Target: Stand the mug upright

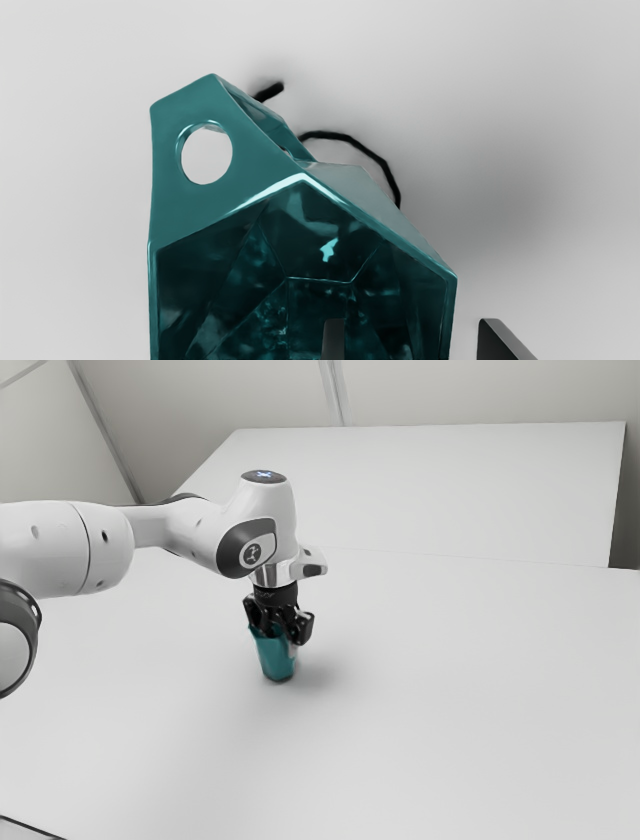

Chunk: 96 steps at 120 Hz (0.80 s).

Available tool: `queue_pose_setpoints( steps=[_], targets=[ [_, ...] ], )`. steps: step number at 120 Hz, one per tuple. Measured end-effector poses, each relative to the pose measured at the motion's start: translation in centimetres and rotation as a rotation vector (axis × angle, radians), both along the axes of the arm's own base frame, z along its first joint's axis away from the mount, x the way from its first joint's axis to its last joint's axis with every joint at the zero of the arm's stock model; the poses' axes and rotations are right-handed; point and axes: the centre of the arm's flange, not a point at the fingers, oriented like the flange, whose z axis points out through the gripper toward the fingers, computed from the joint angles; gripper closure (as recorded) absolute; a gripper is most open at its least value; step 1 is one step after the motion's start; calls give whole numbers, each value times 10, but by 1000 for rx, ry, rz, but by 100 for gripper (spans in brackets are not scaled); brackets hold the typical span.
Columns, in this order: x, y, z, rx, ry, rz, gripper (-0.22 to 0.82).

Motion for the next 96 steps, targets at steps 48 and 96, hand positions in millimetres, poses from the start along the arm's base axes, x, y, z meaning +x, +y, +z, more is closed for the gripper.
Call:
queue_pose_setpoints(
  steps=[48,96],
  targets=[
    [-8,0,58,5,-94,8,6],
    [13,25,184,-174,-221,140,1]
  ],
)
